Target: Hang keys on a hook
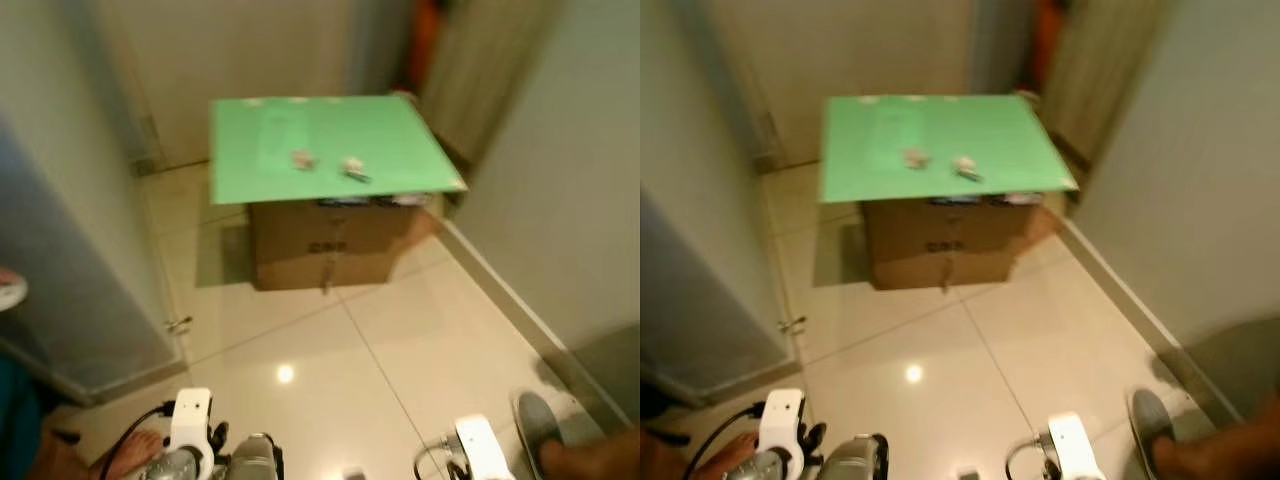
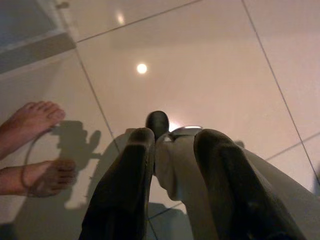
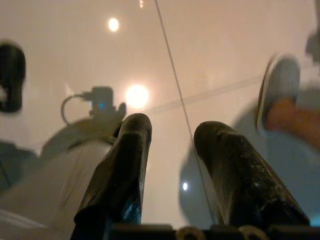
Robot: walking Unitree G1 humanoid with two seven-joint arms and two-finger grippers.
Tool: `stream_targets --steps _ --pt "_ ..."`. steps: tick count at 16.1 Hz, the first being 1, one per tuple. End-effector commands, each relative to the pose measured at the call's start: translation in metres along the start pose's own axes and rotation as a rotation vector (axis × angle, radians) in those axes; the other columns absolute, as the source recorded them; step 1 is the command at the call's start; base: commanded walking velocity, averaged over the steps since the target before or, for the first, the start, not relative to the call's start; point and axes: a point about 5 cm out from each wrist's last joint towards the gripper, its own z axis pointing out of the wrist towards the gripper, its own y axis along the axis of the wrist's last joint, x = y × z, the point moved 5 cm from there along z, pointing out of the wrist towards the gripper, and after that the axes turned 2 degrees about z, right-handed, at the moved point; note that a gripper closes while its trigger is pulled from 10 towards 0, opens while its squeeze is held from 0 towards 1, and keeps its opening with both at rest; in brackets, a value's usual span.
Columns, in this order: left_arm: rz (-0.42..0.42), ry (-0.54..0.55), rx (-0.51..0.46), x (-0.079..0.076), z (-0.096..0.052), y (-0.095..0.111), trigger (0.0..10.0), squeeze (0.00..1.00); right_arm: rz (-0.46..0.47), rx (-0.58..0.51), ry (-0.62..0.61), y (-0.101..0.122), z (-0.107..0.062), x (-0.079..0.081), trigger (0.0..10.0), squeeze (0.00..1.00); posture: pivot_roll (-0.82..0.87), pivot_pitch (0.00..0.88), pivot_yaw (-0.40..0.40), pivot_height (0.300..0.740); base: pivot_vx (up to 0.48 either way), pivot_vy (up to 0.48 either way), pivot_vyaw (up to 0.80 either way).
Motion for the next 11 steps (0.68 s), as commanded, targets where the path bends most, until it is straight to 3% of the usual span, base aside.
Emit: stream_targets --steps 1,6,8,9,11 --pt "0.028 -0.03 -0.05 -0.008 0.004 0.019 10.0 0.0 0.0 -0.002 -0.029 -0.002 -0.001 -0.007 10.0 0.0 0.07 0.097 -0.042 0.74 0.371 0.0 0.0" --pt "0.069 -0.095 -0.106 -0.023 0.007 0.036 10.0 0.0 0.115 -0.064 -0.068 0.011 -0.001 -0.015 10.0 0.0 0.04 0.104 -0.025 0.74 0.368 0.0 0.0" --pt "0.071 -0.114 -0.154 -0.027 0.008 0.049 10.0 0.0 0.267 -0.2 -0.058 0.043 0.0 -0.018 10.0 0.0 0.05 0.109 -0.027 0.74 0.366 0.0 0.0" --pt "0.079 -0.137 -0.227 -0.032 0.008 0.068 10.0 0.0 0.306 -0.309 -0.047 0.072 -0.002 -0.023 10.0 0.0 0.05 0.11 -0.028 0.74 0.368 0.0 0.0" --pt "0.084 -0.172 -0.335 -0.039 0.005 0.095 10.0 0.0 0.334 -0.449 -0.031 0.109 -0.008 -0.029 10.0 0.0 0.05 0.109 -0.029 0.74 0.364 0.0 0.0"
